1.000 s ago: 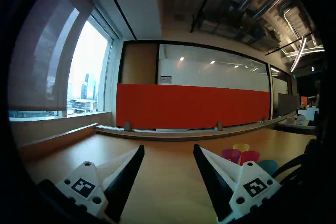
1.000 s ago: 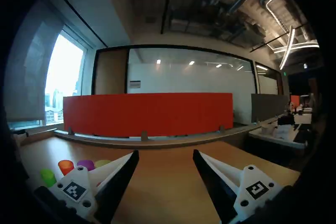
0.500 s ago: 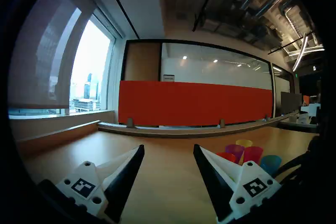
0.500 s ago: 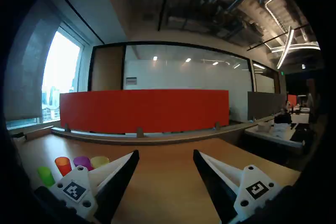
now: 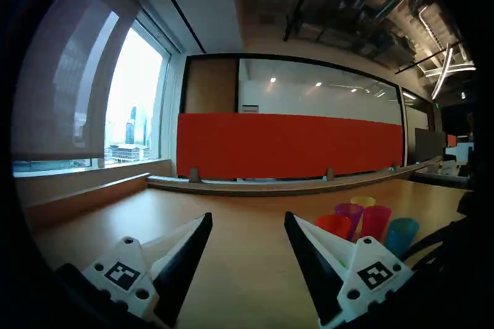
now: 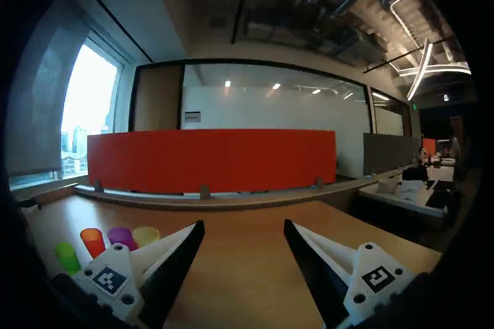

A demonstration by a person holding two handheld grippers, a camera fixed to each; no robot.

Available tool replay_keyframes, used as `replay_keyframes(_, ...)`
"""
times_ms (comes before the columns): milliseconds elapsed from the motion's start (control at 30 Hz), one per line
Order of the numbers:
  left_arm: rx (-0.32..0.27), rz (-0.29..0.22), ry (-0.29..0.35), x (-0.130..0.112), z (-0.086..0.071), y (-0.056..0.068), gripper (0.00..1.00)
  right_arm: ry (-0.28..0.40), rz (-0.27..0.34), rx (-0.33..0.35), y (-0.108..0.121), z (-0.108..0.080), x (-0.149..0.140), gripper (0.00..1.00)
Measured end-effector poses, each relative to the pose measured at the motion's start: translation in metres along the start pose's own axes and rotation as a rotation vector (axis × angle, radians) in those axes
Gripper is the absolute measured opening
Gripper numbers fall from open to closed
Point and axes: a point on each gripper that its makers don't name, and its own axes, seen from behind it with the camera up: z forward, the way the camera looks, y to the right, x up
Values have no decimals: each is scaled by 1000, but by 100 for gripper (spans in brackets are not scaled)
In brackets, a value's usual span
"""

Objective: Pour water

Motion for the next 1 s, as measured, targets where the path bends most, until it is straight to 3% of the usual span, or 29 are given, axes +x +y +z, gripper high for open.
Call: replay_keyframes(1000,6,24,-46,-18,3,-1,86,3,-2,-7,3,0,4,100)
